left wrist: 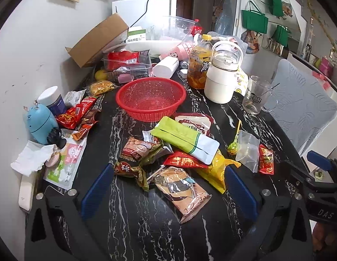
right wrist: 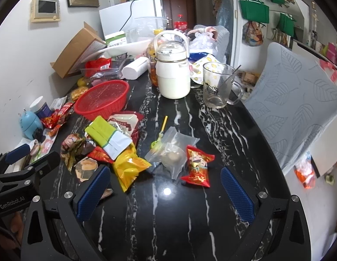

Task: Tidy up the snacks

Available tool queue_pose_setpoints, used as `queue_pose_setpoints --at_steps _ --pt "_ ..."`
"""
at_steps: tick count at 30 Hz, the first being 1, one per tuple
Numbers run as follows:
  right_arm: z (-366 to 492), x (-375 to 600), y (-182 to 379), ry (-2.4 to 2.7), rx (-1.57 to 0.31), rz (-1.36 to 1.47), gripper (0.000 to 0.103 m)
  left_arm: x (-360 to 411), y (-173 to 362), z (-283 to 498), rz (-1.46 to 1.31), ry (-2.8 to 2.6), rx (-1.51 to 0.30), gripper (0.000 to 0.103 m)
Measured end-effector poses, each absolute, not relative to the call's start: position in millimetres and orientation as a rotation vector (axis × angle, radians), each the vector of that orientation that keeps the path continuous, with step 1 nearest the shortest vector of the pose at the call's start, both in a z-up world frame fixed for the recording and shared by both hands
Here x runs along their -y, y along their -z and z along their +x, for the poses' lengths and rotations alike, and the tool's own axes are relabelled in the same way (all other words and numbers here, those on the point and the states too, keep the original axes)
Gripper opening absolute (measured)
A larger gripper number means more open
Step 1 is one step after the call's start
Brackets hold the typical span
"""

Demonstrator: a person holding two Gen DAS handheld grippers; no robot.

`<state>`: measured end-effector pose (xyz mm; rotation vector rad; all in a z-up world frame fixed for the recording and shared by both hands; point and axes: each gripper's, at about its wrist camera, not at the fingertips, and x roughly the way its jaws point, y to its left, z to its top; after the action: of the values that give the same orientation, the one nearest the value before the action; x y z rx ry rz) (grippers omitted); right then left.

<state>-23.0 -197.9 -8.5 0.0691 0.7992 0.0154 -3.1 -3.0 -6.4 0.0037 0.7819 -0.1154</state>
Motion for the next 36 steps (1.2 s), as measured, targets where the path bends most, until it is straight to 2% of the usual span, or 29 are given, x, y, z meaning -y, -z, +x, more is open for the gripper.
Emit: queue_pose_setpoints --at_steps 36 --pt "-22.6 195.8 11.9 -0.036 -0.814 0.07 0.103 2.4 1.8 -3.2 -0.006 0.142 -0.787 0.103"
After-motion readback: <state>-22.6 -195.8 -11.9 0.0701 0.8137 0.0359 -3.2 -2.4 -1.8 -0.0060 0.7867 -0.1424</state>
